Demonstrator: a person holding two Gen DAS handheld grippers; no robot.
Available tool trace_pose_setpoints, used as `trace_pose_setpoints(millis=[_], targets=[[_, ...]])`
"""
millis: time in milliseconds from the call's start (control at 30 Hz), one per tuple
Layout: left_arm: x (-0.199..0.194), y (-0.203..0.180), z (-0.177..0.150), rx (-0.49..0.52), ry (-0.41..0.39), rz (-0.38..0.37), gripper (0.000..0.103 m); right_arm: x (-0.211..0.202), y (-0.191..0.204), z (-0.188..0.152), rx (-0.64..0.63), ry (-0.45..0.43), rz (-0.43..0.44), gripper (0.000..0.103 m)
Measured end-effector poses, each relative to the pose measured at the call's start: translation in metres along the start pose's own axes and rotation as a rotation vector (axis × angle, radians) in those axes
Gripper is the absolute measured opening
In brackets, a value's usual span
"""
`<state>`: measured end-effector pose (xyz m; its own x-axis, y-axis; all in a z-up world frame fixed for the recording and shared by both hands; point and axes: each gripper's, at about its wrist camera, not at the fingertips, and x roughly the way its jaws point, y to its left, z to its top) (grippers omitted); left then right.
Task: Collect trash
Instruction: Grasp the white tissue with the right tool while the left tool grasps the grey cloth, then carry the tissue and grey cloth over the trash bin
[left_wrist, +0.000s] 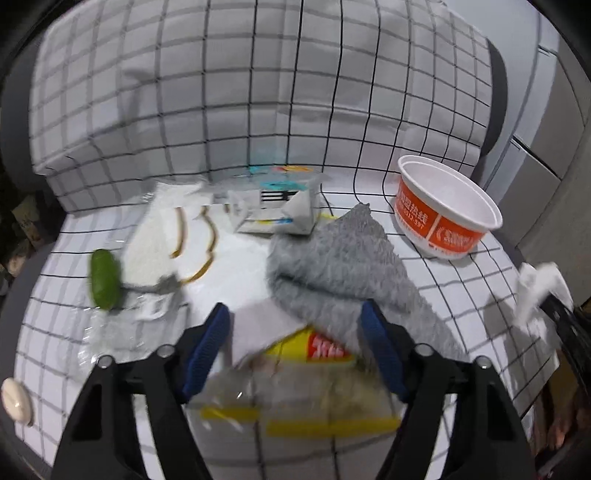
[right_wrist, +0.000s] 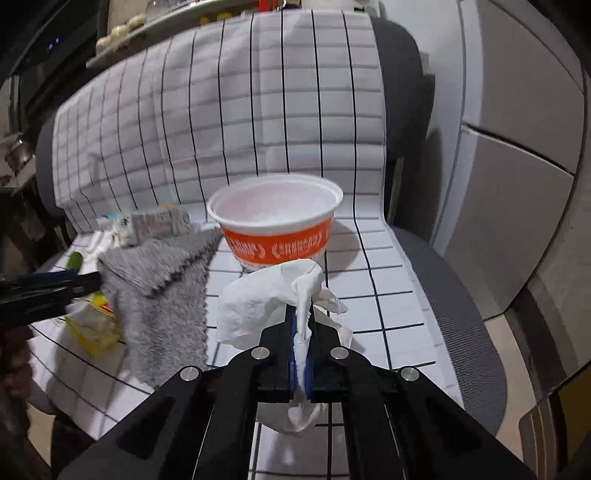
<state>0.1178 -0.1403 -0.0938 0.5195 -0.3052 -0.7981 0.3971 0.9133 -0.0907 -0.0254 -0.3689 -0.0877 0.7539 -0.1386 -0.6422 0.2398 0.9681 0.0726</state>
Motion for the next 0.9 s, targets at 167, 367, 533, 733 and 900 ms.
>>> trace_pose_setpoints(millis=[167,367,533,733,900], targets=[[0.027,0.001,0.01,-0.009,0.04,0.009,0.048,-0.013,-0.002,0.004,0.002,-0.018,0.026,0.004],[0.006,-0.009,0.005,0.018,-0.042,-0.049,0.006,-0.028,-0.007,0.007,0.033,-0.052,0.028,0.004],[-0.046,-0.024,0.001,0.057,-0.177,-0.176,0.005,-0.048,-0.007,0.009,0.043,-0.098,0.031,0.004],[-0.112,-0.035,0.002,0.07,-0.321,-0.273,0.005,-0.078,-0.01,0.014,0.084,-0.14,0.062,0.004],[-0.135,-0.051,-0.006,0.098,-0.341,-0.313,0.005,-0.106,-0.019,0.01,0.129,-0.162,0.049,0.004]])
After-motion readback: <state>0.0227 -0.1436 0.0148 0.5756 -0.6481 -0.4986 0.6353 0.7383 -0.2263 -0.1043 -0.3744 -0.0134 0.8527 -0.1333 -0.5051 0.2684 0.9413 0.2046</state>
